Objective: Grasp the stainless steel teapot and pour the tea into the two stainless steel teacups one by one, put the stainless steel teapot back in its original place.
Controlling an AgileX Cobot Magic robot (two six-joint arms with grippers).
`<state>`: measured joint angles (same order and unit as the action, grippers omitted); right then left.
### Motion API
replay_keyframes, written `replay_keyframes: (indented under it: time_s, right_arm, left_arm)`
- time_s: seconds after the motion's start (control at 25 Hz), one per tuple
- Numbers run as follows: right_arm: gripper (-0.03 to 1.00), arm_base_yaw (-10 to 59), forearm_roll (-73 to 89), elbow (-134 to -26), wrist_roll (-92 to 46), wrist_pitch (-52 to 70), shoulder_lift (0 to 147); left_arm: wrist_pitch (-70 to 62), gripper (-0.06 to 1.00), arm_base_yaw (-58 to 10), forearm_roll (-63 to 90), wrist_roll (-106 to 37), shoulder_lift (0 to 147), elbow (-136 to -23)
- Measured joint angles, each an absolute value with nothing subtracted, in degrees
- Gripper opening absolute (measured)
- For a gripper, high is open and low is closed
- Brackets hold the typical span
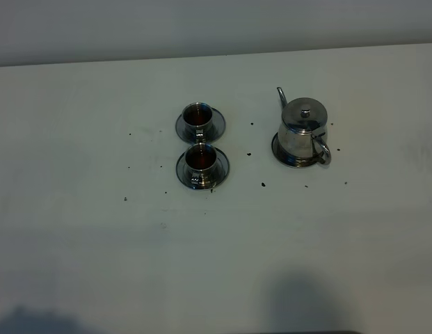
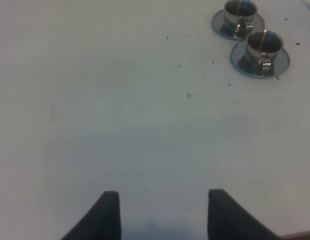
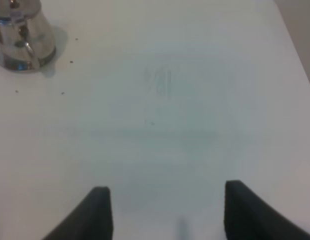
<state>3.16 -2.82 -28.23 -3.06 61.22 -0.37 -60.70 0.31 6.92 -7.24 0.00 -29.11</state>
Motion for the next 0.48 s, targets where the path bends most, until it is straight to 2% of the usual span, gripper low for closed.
replay_keyframes:
  time_s: [0.48]
  right_arm:
    - [0.48,3.16,-2.82,-28.23,-3.26,61.22,-0.37]
  left_arm:
    - [-60.70,0.43,0.31,6.92,-7.24,0.00,-29.11]
